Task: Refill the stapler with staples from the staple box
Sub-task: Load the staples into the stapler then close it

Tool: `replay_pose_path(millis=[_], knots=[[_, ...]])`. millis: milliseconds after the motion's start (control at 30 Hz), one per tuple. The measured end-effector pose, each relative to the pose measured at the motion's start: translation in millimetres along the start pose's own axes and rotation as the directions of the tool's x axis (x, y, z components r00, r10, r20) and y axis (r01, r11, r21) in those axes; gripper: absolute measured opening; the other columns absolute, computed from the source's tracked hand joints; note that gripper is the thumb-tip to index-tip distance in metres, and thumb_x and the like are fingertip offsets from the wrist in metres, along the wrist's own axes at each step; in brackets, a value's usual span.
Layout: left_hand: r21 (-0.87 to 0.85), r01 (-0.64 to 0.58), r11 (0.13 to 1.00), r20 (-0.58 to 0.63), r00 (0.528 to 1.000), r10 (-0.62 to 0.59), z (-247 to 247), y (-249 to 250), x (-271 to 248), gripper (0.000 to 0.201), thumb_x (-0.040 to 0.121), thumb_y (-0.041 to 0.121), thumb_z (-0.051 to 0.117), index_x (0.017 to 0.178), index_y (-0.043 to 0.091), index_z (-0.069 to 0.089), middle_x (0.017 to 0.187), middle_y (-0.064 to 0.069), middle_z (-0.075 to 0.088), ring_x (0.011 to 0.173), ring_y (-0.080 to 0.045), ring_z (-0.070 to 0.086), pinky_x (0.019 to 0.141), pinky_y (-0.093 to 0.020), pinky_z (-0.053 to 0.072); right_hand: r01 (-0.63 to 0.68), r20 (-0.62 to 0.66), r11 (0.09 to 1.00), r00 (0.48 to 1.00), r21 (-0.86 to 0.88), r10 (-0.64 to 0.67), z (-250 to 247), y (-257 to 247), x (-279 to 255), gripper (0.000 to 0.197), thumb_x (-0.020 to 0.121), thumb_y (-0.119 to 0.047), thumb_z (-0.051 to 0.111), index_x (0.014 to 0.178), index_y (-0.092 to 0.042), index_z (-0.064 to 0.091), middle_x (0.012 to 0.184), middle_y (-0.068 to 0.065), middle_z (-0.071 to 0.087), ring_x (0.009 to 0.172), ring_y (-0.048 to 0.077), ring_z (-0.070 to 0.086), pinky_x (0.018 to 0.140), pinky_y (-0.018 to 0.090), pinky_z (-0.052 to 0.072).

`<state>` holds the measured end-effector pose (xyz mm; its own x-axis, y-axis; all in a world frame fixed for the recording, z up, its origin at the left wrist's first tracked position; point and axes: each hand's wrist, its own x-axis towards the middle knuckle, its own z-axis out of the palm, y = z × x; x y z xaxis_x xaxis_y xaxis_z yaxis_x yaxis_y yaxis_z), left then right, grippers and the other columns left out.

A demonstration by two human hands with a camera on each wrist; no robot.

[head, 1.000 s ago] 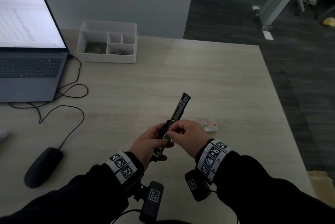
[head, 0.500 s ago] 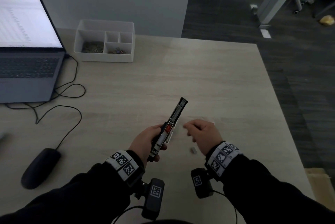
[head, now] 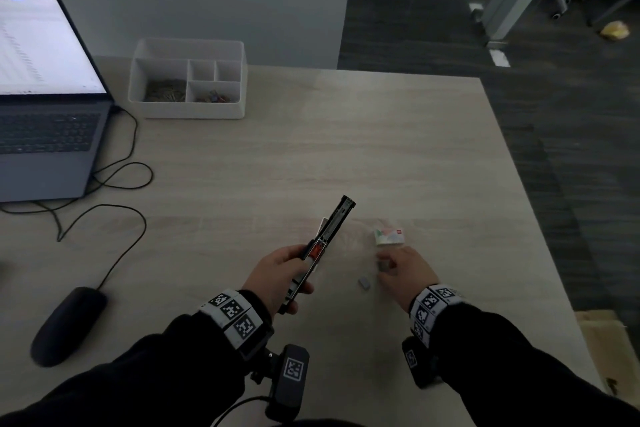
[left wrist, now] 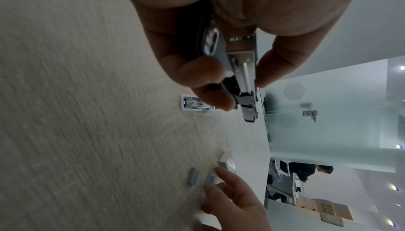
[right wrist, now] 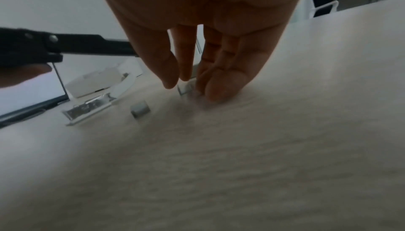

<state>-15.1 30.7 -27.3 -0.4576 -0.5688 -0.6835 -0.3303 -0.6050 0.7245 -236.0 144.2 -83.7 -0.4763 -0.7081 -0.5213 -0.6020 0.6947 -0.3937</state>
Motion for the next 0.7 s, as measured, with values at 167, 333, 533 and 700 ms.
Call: replay_pose_path(millis=[167, 333, 533, 700], knots=[[-0.023, 0.001, 1.000, -0.006, 1.000, -0.001, 0, -1, -3, 0.028, 0.090, 0.011, 0.055, 0.108, 0.028, 0.065, 0.096, -0.010, 0.065, 0.069, -0.020, 0.066, 0.044, -0.027, 0.042, -0.015, -0.019, 0.998, 1.000, -0.058, 0.014, -1, -2, 1, 0.022, 0.079, -0.016, 0.061, 0.100, -0.019, 0.066, 0.110, 0.008, 0.060, 0.101, 0.026, 0.059, 0.084, 0.027, 0.043], [-0.036, 0.003, 0.999, -0.006, 1.000, -0.003, 0, -2, -3, 0.030, 0.091, 0.011, 0.053, 0.115, 0.025, 0.065, 0.098, -0.012, 0.065, 0.066, -0.019, 0.066, 0.044, -0.026, 0.043, -0.015, -0.032, 0.994, 0.999, 0.110, 0.019, -6, -12, -11, 0.016, 0.076, -0.011, 0.059, 0.088, -0.020, 0.058, 0.090, 0.005, 0.063, 0.078, 0.024, 0.059, 0.068, 0.031, 0.048], [-0.058, 0.031, 0.998, -0.016, 0.999, -0.032, 3, 0, -3, 0.031, 0.096, 0.023, 0.044, 0.117, 0.023, 0.066, 0.092, -0.012, 0.067, 0.058, -0.015, 0.066, 0.047, -0.028, 0.044, 0.138, -0.107, 0.831, 0.990, 0.539, -0.095, -13, -58, -36, 0.015, 0.083, -0.007, 0.060, 0.084, -0.021, 0.056, 0.080, 0.004, 0.061, 0.057, 0.015, 0.058, 0.049, 0.031, 0.057], [-0.099, 0.067, 0.993, -0.027, 0.997, -0.070, 4, 2, -6, 0.032, 0.096, 0.033, 0.045, 0.112, 0.021, 0.071, 0.091, -0.011, 0.066, 0.065, -0.020, 0.066, 0.048, -0.028, 0.043, 0.300, -0.157, 0.721, 0.953, 0.624, -0.261, -17, -87, -43, 0.017, 0.082, -0.008, 0.070, 0.086, -0.023, 0.064, 0.074, -0.008, 0.063, 0.052, 0.003, 0.055, 0.048, 0.020, 0.049]])
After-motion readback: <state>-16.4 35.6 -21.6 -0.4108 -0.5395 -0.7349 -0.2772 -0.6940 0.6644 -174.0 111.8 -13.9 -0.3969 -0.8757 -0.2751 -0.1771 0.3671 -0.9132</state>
